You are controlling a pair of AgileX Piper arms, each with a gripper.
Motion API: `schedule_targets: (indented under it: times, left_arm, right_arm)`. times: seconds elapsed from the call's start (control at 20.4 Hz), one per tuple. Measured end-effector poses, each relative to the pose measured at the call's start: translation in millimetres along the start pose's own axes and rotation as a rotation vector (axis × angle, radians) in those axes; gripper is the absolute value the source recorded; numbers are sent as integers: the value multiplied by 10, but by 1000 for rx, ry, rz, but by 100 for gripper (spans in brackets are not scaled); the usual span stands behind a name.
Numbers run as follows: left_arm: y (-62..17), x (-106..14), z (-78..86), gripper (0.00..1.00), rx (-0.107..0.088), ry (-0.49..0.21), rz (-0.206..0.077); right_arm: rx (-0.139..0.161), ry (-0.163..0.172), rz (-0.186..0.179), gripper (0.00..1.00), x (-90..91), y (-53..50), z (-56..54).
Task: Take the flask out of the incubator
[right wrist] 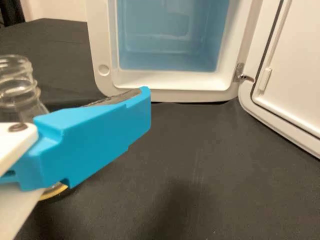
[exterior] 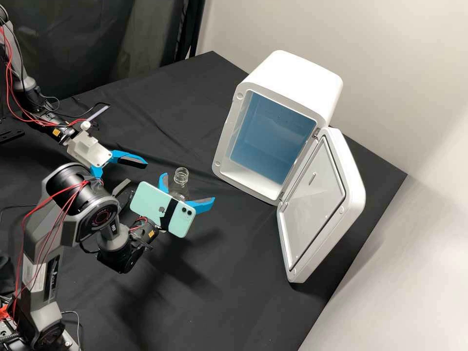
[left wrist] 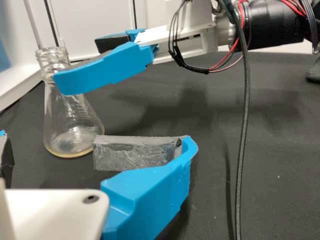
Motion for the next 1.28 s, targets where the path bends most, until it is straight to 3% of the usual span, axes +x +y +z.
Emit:
schedule_targets:
  times: [0.34,0.54,0.59,0.69,0.88,0.98,1.13,1.28]
  left_arm:
    - [-25,-22,-40,100,-10,11,3]
    - [-57,-53,-61,100,-15,15,10]
    - [-62,-73,-56,100,5,15,22]
    - [-81,-115,-33,100,65,24,43]
    - [-45,-241,83,100,118,16,63]
    - [-58,-299,122,100,124,7,64]
    - [-89,-361,122,100,119,12,54]
    - [-117,-403,96,100,113,23,41]
  right_arm:
    - [-4,-1,-6,100,-91,10,1]
    - [-3,-25,27,100,-217,91,28]
    - [-5,-29,45,100,-262,132,24]
    - [-7,-44,77,100,-356,196,32]
    - [-2,-77,158,100,-599,316,21]
    - [-4,-79,205,100,-731,376,-14]
    - [31,-93,270,100,-890,427,-41]
    - [118,-87,288,100,-1010,411,-47]
